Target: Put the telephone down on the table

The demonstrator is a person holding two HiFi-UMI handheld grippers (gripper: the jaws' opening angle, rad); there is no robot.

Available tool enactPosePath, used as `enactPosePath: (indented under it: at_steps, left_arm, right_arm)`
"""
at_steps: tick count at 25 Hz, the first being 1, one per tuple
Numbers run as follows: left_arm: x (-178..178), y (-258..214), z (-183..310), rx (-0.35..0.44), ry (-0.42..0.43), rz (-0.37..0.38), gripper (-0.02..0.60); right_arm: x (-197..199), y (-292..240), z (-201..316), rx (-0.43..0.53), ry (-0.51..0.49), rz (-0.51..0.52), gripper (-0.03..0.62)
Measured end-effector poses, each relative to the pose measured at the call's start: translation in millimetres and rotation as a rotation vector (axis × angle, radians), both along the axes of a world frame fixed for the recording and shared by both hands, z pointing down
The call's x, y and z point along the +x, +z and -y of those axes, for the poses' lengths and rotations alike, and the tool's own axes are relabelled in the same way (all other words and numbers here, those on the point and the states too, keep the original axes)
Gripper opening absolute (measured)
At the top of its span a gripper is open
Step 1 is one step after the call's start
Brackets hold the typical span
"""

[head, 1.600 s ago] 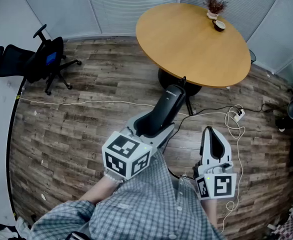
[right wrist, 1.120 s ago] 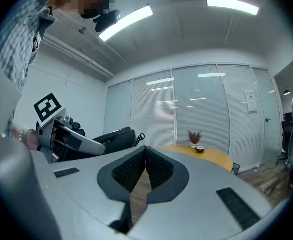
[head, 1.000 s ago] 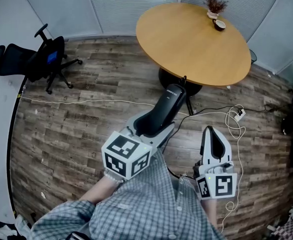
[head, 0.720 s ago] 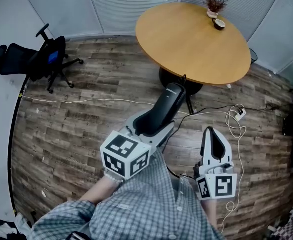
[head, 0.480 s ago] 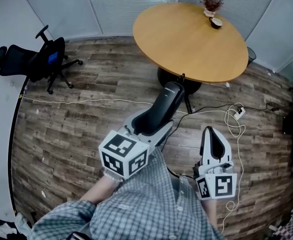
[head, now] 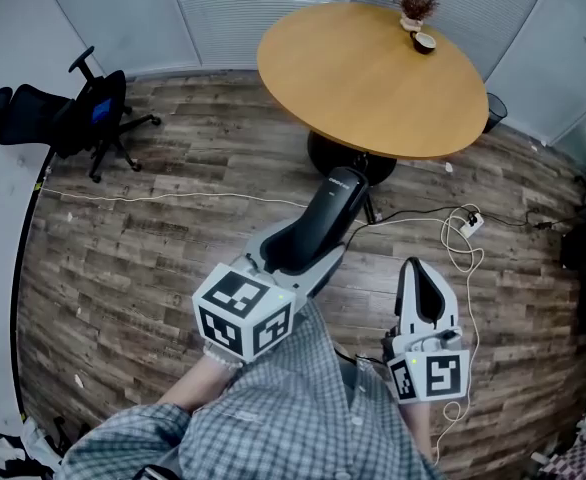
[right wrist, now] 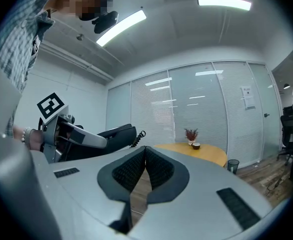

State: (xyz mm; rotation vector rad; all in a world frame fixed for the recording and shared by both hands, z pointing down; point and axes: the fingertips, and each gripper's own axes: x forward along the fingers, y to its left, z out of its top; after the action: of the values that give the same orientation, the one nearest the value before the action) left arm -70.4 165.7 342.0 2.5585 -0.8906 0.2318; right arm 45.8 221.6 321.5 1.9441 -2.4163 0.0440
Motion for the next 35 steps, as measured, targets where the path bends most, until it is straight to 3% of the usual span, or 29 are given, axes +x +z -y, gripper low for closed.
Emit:
enactPosePath:
  at_steps: [12,35]
  left_arm:
    - [13.9,6.5,12.4,-0.007,0.009,-0.002,0.281]
    - [31.7,0.5,155.9,-0.016,0.027,-0.033,0.281]
  right_arm:
    - [10.6,16.6,10.6,-0.029,0.006,0.01,0.009]
    - [21.7,8.9,143.7,-0.025,0.025,-0.008,0.009]
